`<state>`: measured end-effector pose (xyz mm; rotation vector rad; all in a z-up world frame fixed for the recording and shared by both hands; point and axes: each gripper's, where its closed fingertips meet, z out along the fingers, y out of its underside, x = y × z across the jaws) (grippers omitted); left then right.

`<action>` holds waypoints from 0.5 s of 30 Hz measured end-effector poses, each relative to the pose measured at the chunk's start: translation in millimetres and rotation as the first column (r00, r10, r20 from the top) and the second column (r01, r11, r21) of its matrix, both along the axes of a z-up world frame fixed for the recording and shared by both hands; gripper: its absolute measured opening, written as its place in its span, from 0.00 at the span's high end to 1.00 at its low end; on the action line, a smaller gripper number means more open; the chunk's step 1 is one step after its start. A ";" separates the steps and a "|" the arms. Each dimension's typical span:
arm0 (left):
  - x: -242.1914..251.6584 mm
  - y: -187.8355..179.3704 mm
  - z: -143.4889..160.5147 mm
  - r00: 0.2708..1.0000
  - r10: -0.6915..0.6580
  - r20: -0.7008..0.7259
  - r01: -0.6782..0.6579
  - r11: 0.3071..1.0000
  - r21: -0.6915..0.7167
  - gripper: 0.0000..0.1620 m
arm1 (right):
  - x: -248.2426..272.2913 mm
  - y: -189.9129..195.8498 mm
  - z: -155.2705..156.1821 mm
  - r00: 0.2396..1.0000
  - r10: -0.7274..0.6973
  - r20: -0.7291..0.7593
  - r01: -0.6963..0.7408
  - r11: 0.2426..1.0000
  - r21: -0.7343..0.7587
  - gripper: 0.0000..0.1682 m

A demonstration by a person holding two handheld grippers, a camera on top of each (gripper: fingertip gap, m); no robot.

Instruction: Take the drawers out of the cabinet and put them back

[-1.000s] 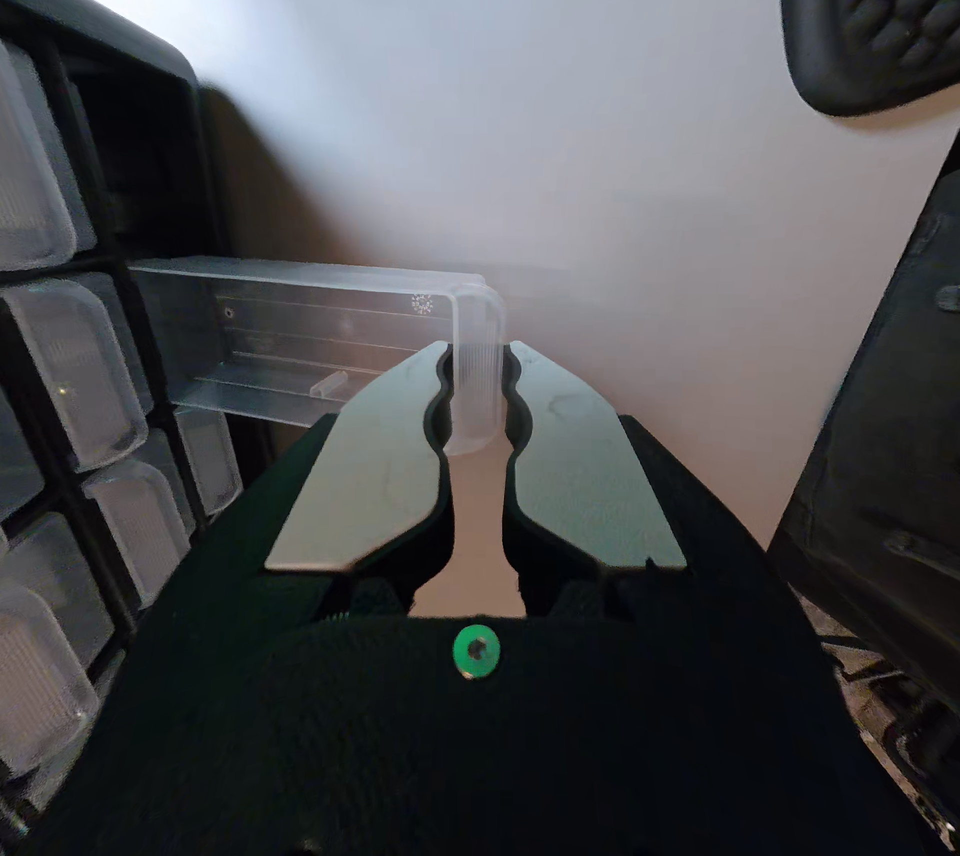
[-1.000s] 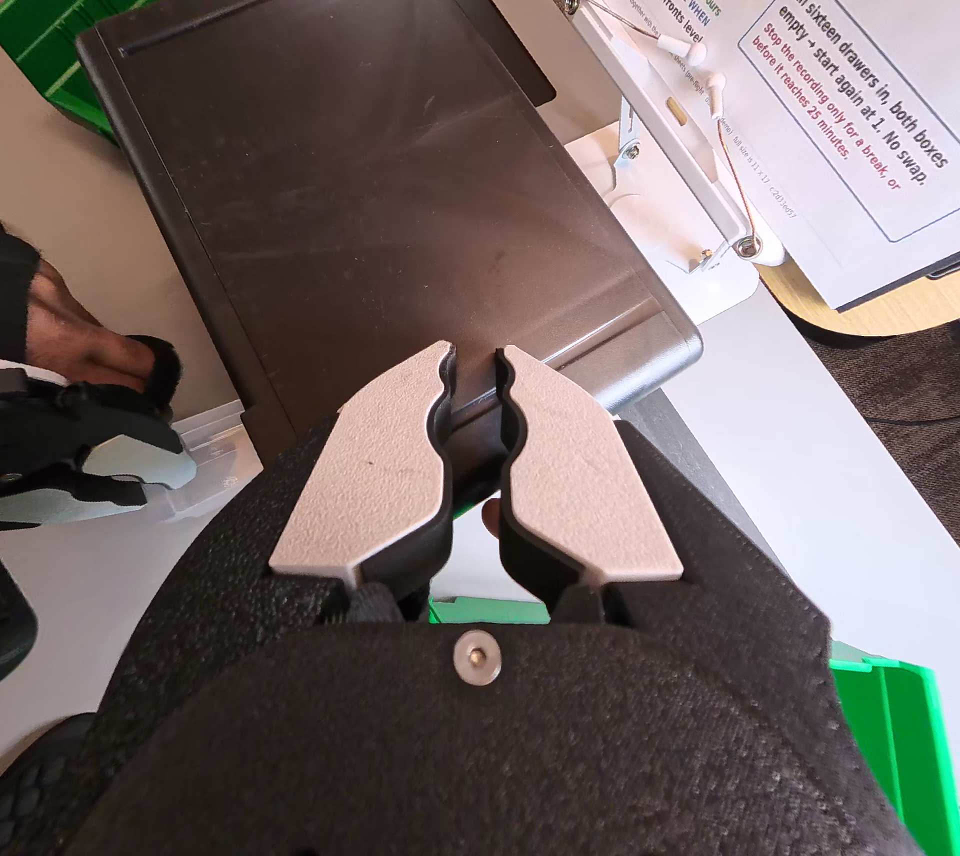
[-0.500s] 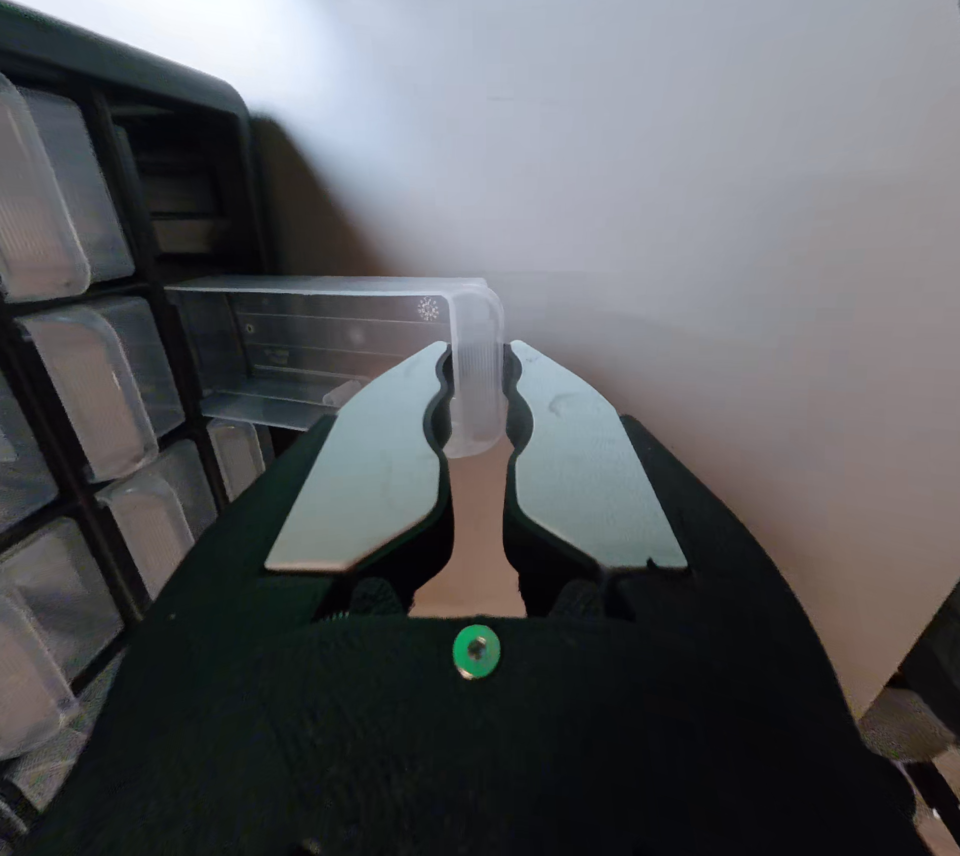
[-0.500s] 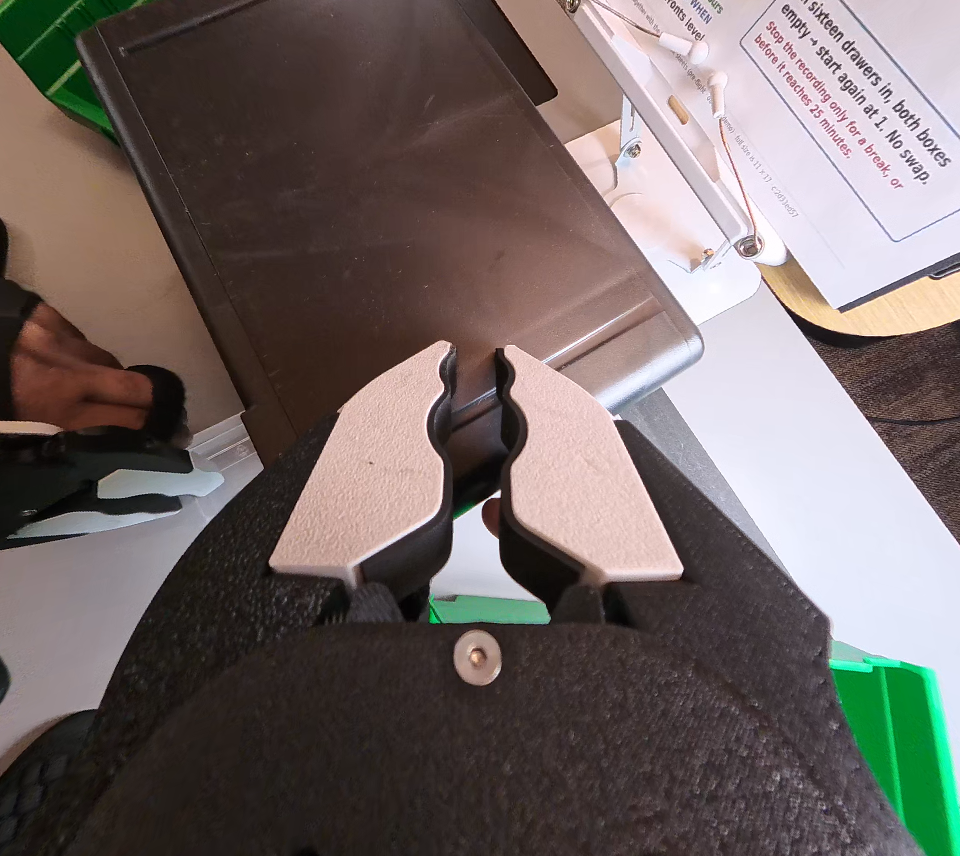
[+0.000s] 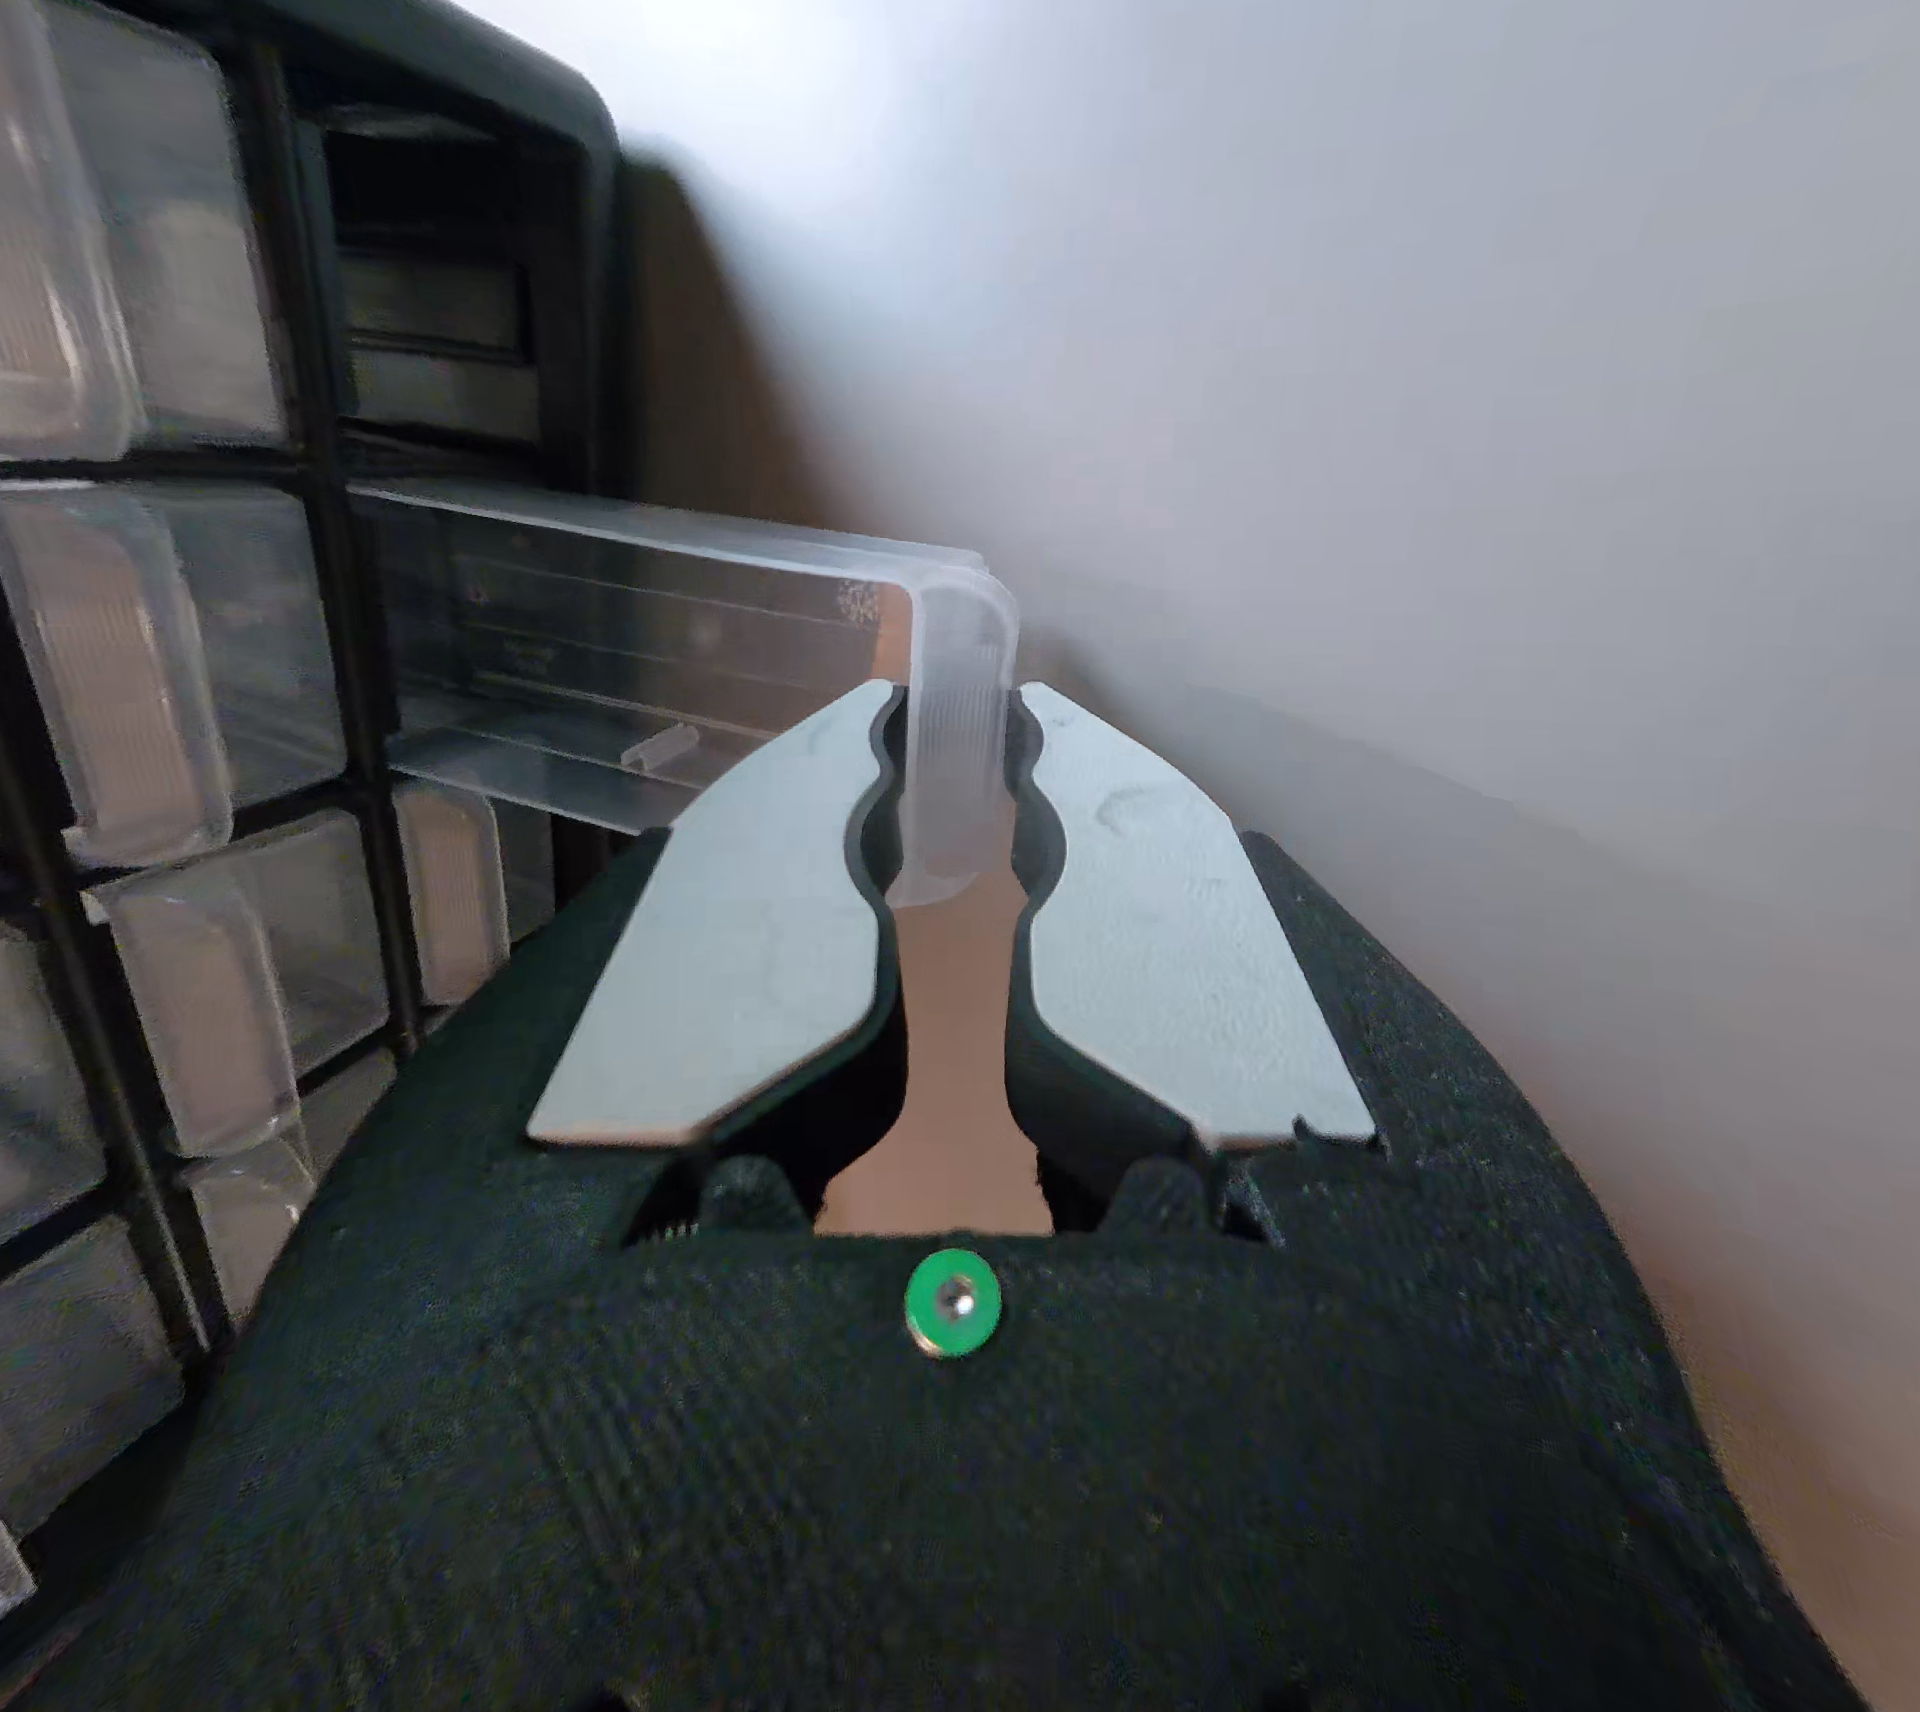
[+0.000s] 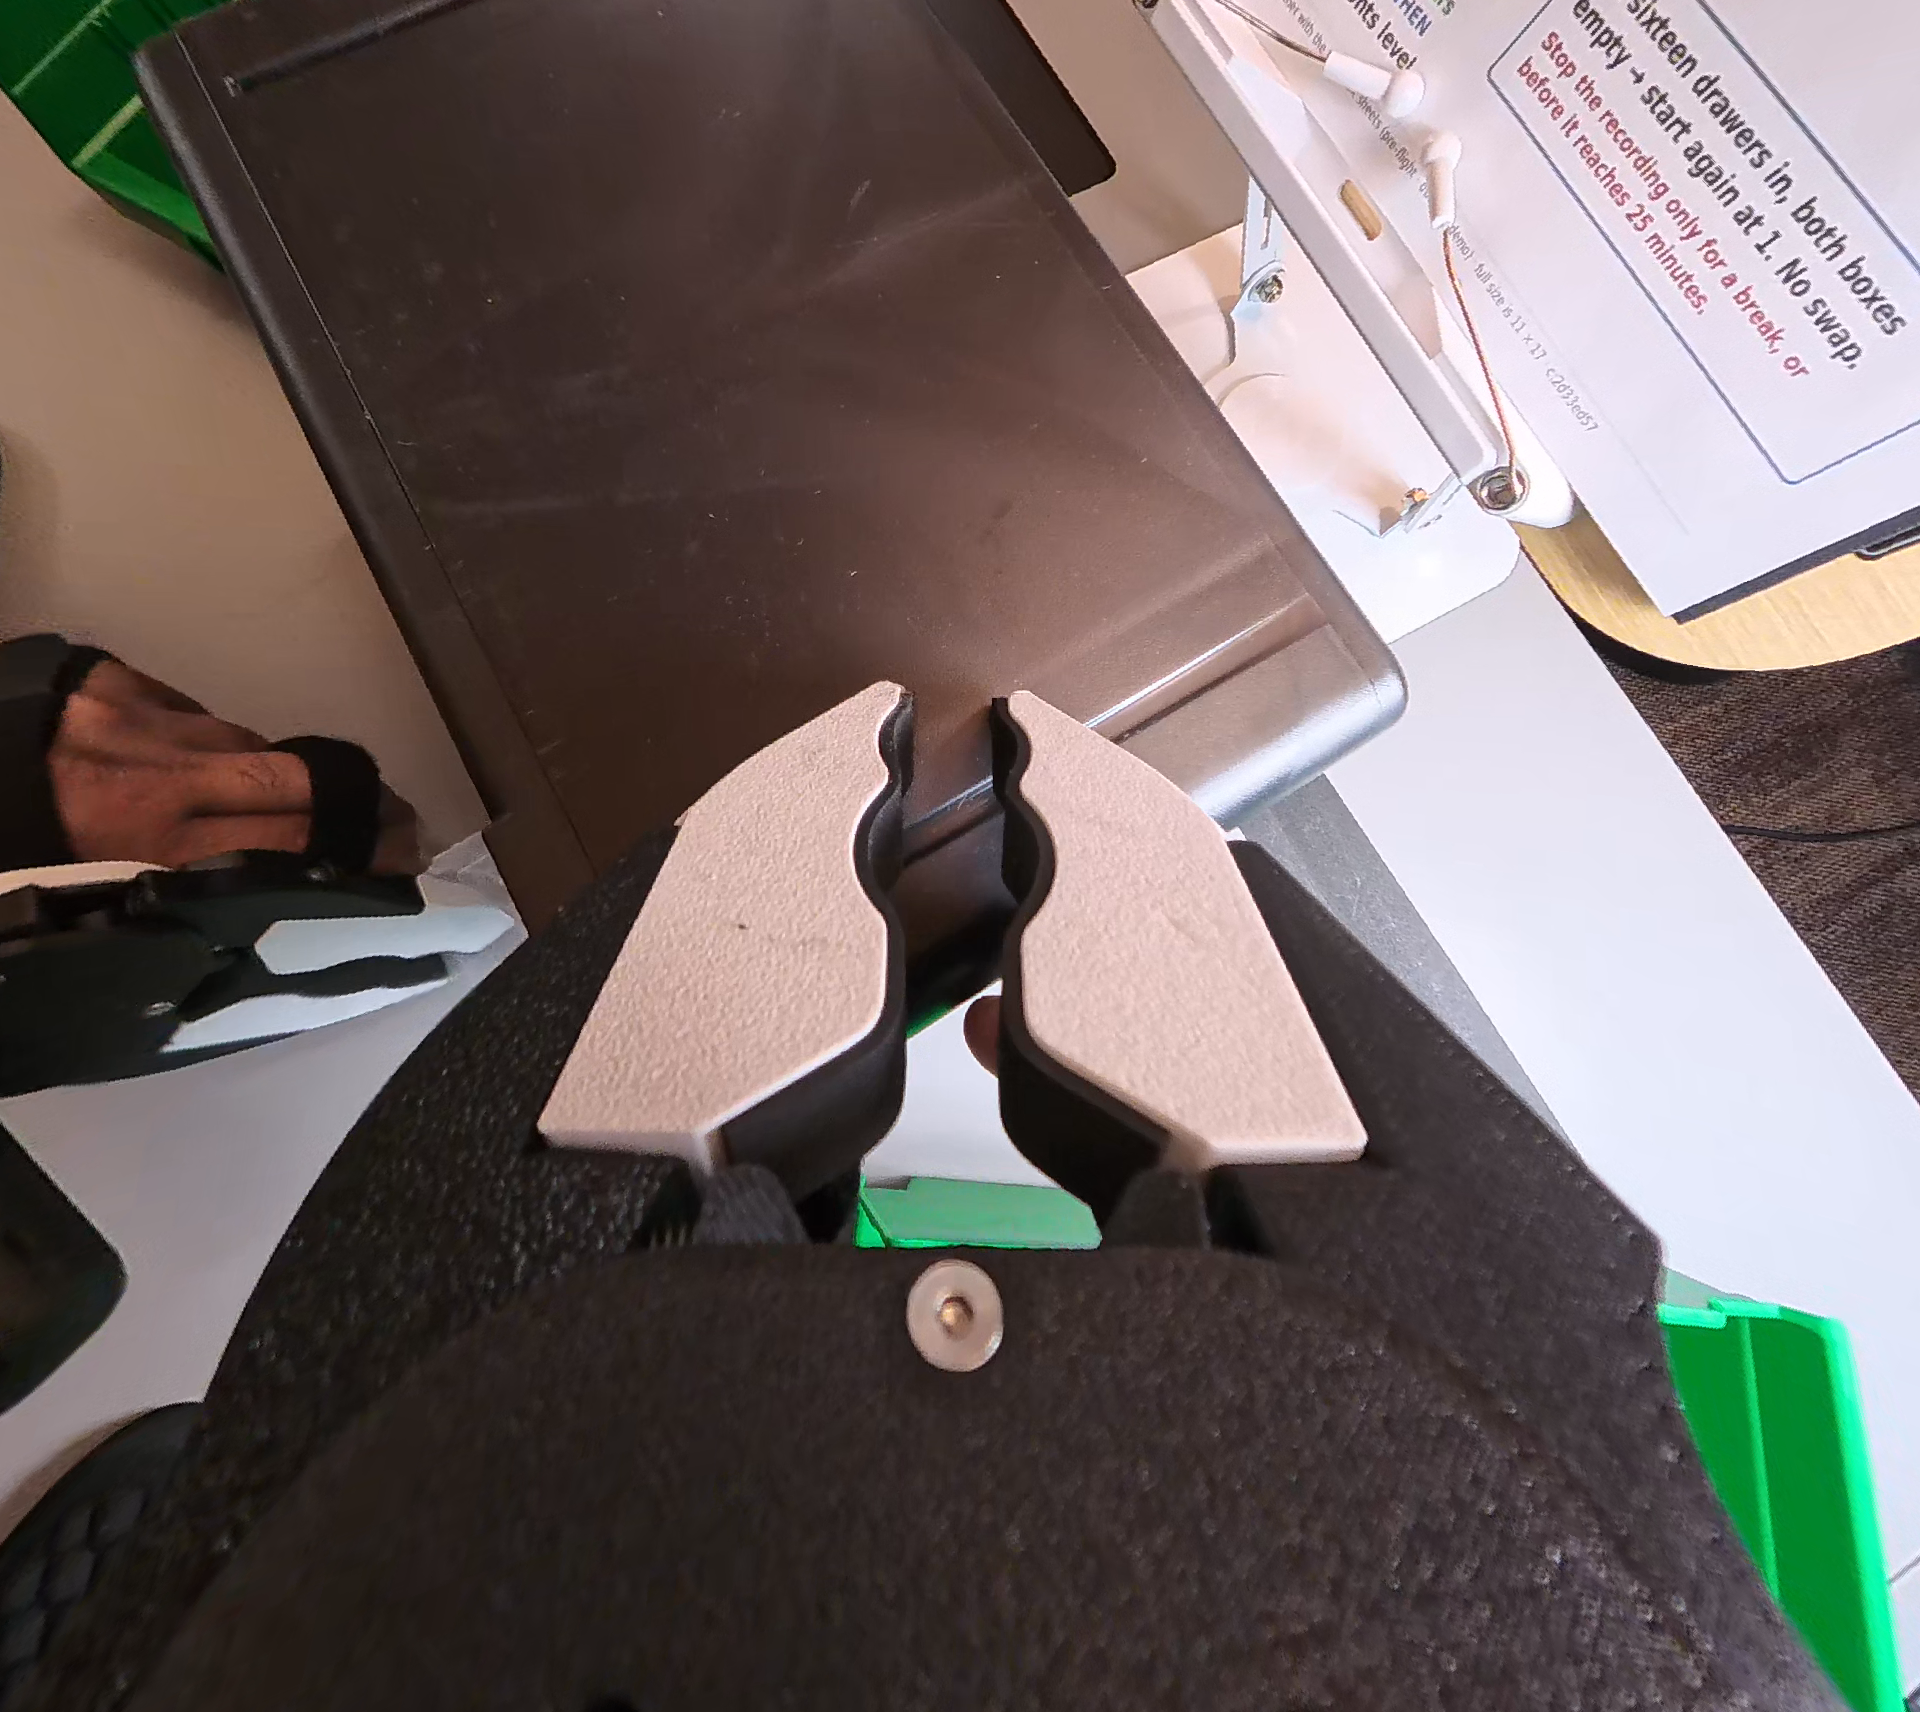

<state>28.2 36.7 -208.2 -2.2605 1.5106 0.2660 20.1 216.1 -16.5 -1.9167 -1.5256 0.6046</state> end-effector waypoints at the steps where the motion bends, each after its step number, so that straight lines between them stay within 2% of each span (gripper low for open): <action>1: 1.9 1.4 0.1 1.000 -0.004 -0.004 0.004 1.000 0.019 0.89 | 0.0 0.2 0.0 1.000 -0.001 -0.002 0.001 1.000 0.001 0.92; 8: -3.7 5.7 0.7 0.997 -0.049 -0.052 0.051 0.998 0.042 0.89 | 0.0 0.1 -0.1 1.000 -0.003 -0.003 0.003 1.000 -0.001 0.92; 10: -15.0 13.9 5.7 0.996 -0.052 -0.073 0.058 0.995 0.085 0.88 | 0.0 0.1 -0.1 1.000 -0.003 -0.003 0.003 1.000 -0.001 0.92; 15: -19.9 30.0 13.6 0.996 -0.082 0.043 0.074 0.985 0.156 0.84 | 0.1 0.4 0.0 1.000 -0.001 -0.006 0.001 1.000 -0.004 0.92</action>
